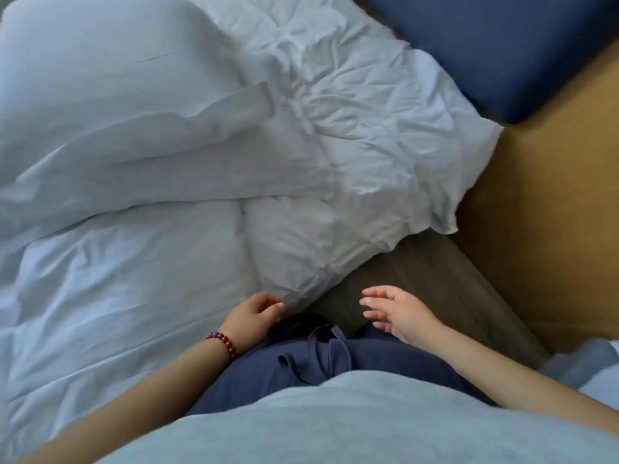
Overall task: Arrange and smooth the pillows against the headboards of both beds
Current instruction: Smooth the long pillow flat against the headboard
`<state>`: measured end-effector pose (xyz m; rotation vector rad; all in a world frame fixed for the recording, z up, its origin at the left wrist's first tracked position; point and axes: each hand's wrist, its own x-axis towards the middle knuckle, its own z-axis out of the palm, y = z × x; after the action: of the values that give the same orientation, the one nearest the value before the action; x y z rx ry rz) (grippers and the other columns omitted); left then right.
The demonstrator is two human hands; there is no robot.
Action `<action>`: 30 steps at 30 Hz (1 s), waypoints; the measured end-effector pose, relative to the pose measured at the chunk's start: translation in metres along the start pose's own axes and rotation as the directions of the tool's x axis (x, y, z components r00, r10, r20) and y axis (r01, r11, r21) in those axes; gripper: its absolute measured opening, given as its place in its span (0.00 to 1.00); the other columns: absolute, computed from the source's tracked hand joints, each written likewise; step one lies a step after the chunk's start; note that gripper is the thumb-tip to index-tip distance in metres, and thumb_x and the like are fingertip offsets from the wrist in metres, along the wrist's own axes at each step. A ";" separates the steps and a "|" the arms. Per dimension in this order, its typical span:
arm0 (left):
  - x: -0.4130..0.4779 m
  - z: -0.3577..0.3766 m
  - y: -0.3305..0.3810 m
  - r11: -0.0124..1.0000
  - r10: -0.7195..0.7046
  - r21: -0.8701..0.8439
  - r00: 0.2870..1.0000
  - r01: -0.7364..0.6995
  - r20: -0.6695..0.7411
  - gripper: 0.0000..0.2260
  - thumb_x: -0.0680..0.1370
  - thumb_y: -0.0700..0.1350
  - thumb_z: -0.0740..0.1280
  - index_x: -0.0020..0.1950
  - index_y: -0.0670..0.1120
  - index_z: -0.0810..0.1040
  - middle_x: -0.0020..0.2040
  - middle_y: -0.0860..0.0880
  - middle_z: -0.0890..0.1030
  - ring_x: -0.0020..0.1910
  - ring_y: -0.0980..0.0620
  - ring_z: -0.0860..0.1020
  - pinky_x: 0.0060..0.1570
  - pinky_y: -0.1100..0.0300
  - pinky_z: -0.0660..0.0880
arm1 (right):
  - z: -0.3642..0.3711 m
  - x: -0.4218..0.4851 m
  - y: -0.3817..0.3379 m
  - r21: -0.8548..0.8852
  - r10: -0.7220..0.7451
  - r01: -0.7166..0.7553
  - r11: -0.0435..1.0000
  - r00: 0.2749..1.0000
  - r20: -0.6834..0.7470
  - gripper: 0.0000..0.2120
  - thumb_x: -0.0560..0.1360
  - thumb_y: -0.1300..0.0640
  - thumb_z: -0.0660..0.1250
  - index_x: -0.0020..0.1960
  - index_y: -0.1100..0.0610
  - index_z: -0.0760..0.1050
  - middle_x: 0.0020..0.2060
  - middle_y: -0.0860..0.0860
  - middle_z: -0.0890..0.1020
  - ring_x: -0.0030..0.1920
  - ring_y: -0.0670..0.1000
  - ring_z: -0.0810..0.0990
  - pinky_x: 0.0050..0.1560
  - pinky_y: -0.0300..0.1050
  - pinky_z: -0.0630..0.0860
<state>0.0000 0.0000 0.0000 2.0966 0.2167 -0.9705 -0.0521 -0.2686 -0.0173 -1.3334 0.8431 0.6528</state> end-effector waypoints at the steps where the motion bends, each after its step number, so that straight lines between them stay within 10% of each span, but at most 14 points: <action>1: 0.001 -0.009 -0.010 0.999 0.008 -0.032 1.000 -0.009 -0.028 0.03 0.80 0.46 0.65 0.48 0.51 0.78 0.46 0.48 0.84 0.39 0.56 0.80 0.38 0.64 0.74 | 0.013 0.005 -0.005 -0.027 -0.019 0.019 0.999 1.000 0.011 0.07 0.77 0.61 0.68 0.54 0.55 0.78 0.54 0.55 0.83 0.46 0.50 0.81 0.44 0.42 0.75; 18: -0.026 -0.094 -0.035 0.848 -0.070 -0.512 0.930 -0.135 -0.361 0.07 0.81 0.46 0.63 0.56 0.51 0.78 0.50 0.56 0.84 0.49 0.61 0.82 0.56 0.57 0.77 | 0.167 0.016 -0.131 -0.243 -0.240 0.302 0.922 0.937 0.254 0.06 0.76 0.62 0.69 0.49 0.51 0.78 0.49 0.52 0.82 0.42 0.46 0.81 0.43 0.38 0.72; 30: -0.008 -0.178 0.056 0.826 0.068 -0.375 0.736 -0.420 -0.674 0.07 0.78 0.49 0.65 0.56 0.54 0.77 0.53 0.55 0.83 0.53 0.56 0.81 0.54 0.56 0.78 | 0.223 0.024 -0.270 -0.174 -0.535 0.658 0.733 0.715 0.451 0.09 0.76 0.64 0.69 0.50 0.51 0.78 0.48 0.51 0.83 0.47 0.46 0.80 0.44 0.37 0.75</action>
<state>0.1204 0.0935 0.1084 1.8048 0.4598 0.0304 0.2154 -0.0877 0.1203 -1.6041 -0.0551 0.4951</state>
